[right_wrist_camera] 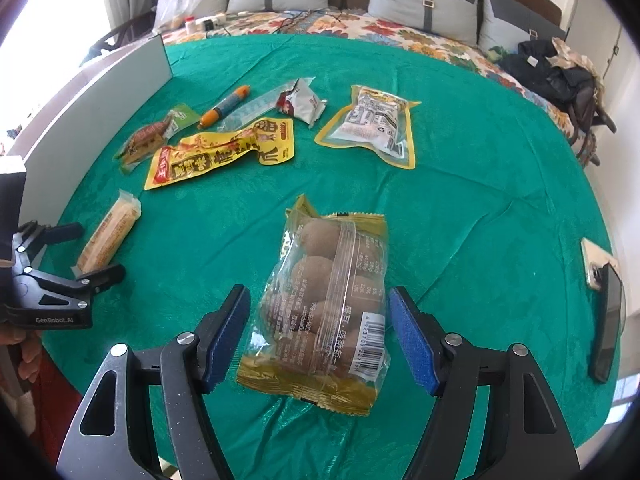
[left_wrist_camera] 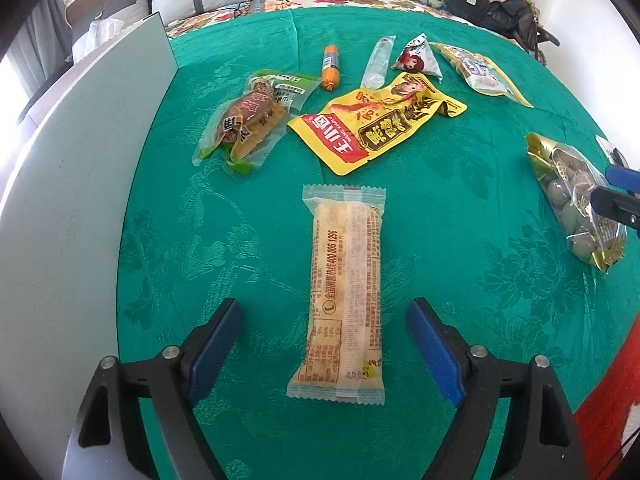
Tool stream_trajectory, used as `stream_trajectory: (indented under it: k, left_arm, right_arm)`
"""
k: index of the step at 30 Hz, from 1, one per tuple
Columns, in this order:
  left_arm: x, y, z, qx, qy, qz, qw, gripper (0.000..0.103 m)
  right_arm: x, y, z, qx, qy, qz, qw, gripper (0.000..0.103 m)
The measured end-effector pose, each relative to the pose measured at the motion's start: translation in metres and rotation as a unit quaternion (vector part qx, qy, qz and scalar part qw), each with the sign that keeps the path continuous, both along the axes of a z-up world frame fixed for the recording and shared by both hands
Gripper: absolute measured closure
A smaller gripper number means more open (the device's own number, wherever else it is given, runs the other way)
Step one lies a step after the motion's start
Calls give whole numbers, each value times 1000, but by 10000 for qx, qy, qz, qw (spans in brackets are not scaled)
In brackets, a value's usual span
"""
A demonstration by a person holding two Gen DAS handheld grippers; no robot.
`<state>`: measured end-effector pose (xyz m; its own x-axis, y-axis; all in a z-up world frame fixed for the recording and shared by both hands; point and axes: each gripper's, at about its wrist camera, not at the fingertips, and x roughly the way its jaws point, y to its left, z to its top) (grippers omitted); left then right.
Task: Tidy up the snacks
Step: 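Grasp the clear bag of brown eggs with the right gripper while the left holds the wafer bar, then carry the wafer bar and egg bag into the white box and open both grippers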
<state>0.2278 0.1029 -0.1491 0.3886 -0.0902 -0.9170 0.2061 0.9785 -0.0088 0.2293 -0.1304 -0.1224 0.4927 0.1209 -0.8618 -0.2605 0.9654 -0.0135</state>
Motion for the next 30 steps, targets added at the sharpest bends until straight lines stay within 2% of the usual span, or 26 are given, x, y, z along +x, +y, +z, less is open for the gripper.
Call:
stream_trajectory:
  k: [1, 2, 3, 5, 6, 7, 9, 12, 16, 20, 26, 30]
  left_arm:
    - [0, -2, 2, 10, 46, -37, 10000, 41]
    - [0, -4, 5, 18, 67, -67, 10000, 63]
    - [0, -5, 7, 19, 91, -94, 9999, 76]
    - [0, -5, 9, -7, 175, -90, 9998, 78]
    - [-3, -3, 10, -55, 145, -84, 9998, 79]
    - [-6, -1, 12, -109, 103, -62, 9999, 80]
    - [-14, 3, 22, -322, -16, -17, 9995, 80]
    - [-29, 3, 43, -672, -263, 28, 9974, 80]
    - [-41, 8, 79, -1124, -581, 71, 9919, 80]
    - [-52, 20, 114, -1356, -852, 70, 9871, 79]
    - [-73, 82, 162, -1614, -1238, 435, 9781, 79]
    - [-82, 143, 185, -1476, -1490, 875, 9738, 79]
  right_arm:
    - [6, 2, -1, -32, 132, 43, 9999, 22]
    - [12, 6, -4, -91, 328, 108, 9994, 22]
    - [17, 10, -9, -161, 500, 197, 9984, 22]
    - [21, 14, -16, -297, 624, 352, 9970, 26]
    - [20, 12, -15, -280, 635, 321, 9971, 37]
    - [19, 7, -12, -115, 658, 243, 9975, 39]
    - [12, -5, 0, 328, 633, 80, 9974, 40]
    - [-2, -15, 23, 746, 464, -3, 9961, 40]
    - [-13, -15, 49, 1155, 293, 8, 9929, 40]
    - [-18, -1, 72, 1460, 173, 114, 9891, 40]
    - [-28, 45, 108, 2001, 41, 573, 9781, 40]
    - [-33, 93, 134, 2352, -24, 974, 9670, 40]
